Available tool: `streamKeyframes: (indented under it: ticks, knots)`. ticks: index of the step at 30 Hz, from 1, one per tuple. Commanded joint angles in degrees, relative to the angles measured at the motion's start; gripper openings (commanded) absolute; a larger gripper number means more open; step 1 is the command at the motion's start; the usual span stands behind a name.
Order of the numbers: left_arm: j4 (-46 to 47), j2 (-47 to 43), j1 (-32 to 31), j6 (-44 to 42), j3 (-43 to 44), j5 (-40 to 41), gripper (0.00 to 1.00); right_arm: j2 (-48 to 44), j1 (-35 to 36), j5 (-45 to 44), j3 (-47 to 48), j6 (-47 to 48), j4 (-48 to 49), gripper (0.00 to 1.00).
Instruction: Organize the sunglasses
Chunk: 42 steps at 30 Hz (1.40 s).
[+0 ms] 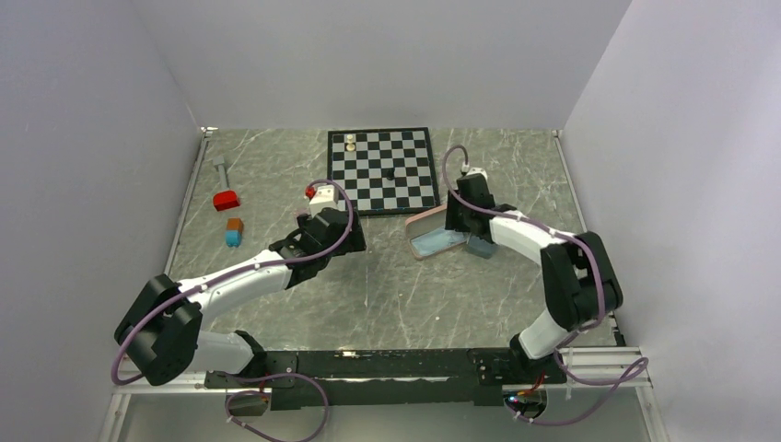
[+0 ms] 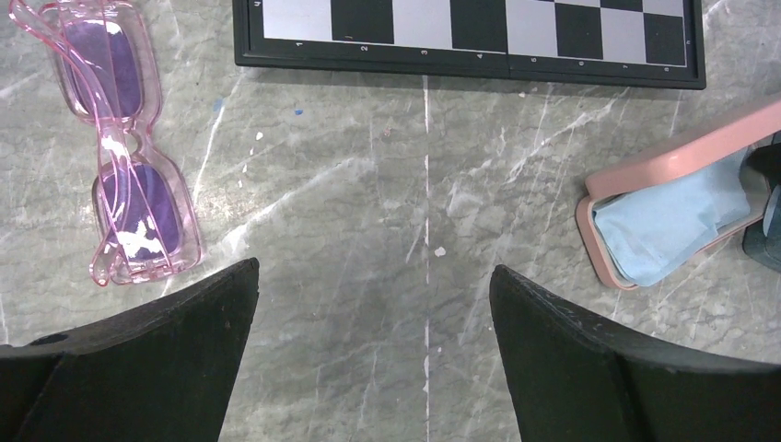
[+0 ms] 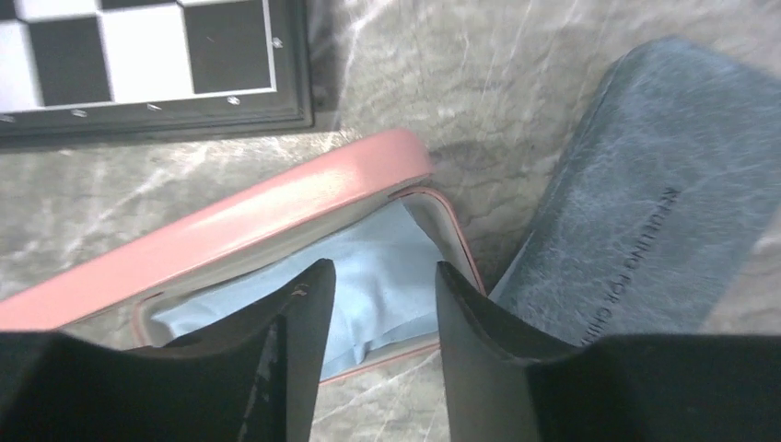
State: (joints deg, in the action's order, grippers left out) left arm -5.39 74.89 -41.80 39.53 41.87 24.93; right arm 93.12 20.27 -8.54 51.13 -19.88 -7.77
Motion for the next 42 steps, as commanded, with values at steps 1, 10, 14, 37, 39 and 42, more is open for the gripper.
streamKeyframes:
  ticks: [1,10,14,37,39,42]
  knots:
    - [-0.06,-1.29,0.25,-1.54,2.08,1.58,0.99,-8.26,-0.32,-4.38,2.09,0.21,-2.79,0.52]
    - [-1.07,-4.25,1.11,-1.31,1.70,3.77,0.99,-20.34,-0.71,-29.82,3.24,-7.98,-16.43,1.00]
    - [-0.07,-6.28,3.13,-1.68,0.31,1.73,0.99,-26.29,-2.15,-33.48,0.15,-9.47,-14.16,1.00]
    - [-3.24,-15.81,18.70,-0.12,-7.32,-4.57,0.99,-15.67,-34.24,-7.30,6.90,-15.50,-18.59,1.00]
    - [-4.78,-17.01,20.36,0.63,-7.56,-4.35,0.99,-16.68,-34.22,-7.88,5.93,-15.23,-17.41,1.00]
    - [-5.81,-18.77,23.91,2.00,-8.56,-5.24,0.99,-17.86,-34.22,-7.40,4.75,-16.00,-15.84,1.00]
